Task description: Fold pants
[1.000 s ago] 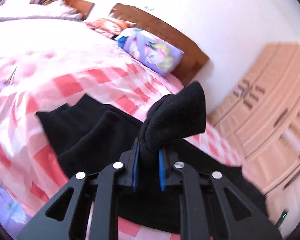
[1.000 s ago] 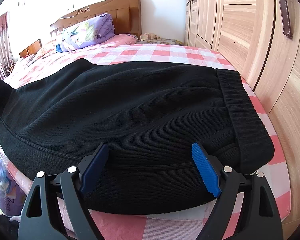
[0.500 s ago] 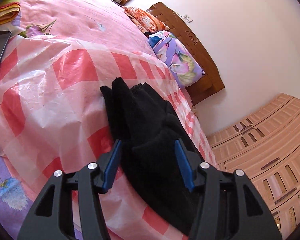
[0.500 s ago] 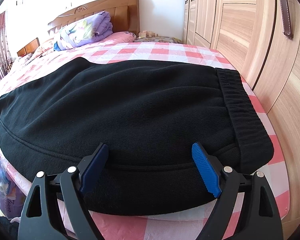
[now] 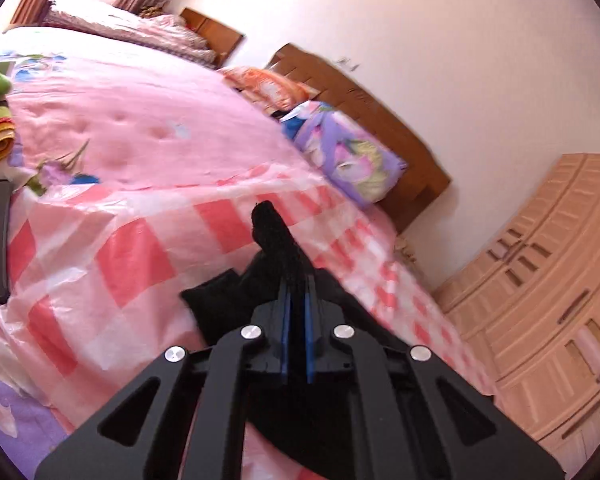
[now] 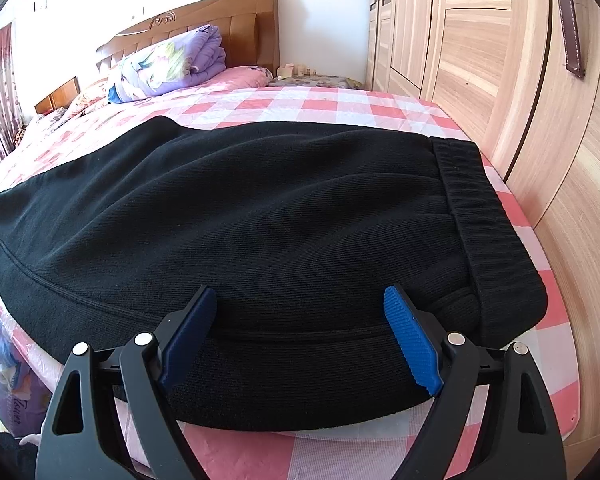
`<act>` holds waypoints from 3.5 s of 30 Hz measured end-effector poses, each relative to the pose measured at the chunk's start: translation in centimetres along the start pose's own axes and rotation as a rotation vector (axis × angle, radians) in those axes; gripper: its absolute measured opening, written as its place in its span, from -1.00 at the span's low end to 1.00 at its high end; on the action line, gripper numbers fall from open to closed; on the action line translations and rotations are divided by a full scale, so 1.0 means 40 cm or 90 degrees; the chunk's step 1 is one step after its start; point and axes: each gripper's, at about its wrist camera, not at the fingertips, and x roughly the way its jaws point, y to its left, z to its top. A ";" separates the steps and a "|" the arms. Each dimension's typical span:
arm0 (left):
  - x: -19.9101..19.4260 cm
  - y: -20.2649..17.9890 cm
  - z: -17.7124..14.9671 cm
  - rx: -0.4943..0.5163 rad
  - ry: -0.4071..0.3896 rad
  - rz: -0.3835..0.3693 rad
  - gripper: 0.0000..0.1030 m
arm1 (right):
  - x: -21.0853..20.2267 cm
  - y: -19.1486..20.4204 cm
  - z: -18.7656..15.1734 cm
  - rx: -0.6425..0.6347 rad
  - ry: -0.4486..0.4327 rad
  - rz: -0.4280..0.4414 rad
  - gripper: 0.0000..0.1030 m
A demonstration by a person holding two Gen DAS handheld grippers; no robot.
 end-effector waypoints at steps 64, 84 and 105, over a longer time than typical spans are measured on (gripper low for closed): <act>0.501 -1.224 -0.835 0.656 0.320 -0.051 0.97 | 0.048 -0.043 0.040 -0.061 0.047 0.082 0.76; 0.499 -1.227 -0.837 0.656 0.318 -0.051 0.97 | 0.165 0.084 0.152 -0.146 0.122 0.113 0.80; 0.499 -1.229 -0.836 0.655 0.316 -0.051 0.97 | -0.023 -0.124 -0.034 -0.118 0.011 0.033 0.86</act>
